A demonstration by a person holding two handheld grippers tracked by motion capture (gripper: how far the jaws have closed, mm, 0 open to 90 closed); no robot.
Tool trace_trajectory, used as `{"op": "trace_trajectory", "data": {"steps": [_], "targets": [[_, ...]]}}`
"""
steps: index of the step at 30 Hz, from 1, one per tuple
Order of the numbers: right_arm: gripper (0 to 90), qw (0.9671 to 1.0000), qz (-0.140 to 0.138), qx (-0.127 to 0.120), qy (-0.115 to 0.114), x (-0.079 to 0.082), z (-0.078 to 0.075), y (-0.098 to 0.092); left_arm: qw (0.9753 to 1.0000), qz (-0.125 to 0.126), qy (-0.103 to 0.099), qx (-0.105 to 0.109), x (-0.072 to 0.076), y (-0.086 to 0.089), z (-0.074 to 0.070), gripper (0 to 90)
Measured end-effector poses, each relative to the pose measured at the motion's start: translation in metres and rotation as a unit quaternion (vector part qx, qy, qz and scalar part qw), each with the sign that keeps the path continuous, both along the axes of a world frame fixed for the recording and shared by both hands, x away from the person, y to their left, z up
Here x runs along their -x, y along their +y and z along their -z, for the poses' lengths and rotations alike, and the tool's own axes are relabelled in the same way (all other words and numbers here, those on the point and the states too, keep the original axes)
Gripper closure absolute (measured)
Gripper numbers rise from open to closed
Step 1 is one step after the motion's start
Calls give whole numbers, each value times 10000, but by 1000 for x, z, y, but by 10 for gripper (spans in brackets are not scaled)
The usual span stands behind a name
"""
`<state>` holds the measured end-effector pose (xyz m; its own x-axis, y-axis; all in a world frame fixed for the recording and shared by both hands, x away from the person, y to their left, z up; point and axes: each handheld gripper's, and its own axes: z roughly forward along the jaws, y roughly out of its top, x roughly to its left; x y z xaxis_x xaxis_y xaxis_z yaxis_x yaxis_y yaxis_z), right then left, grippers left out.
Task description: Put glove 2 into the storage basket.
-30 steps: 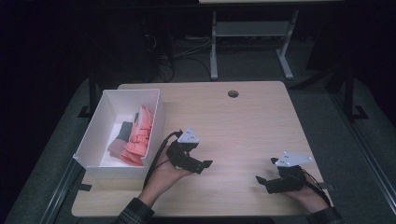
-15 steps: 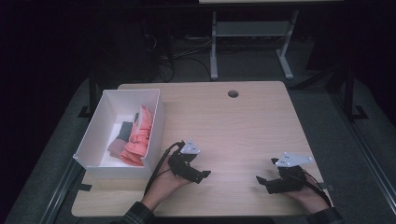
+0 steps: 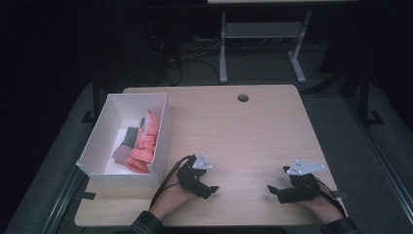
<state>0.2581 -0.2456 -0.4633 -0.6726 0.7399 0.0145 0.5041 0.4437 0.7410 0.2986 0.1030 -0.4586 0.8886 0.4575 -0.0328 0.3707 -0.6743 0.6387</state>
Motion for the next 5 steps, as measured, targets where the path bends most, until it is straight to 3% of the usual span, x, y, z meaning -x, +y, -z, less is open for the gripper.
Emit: {"op": "trace_trajectory", "data": {"steps": [5], "targets": [[93,10000,-3,46,32,1,0,0,10000,30,-18,-64,1,-1,2,135]]}}
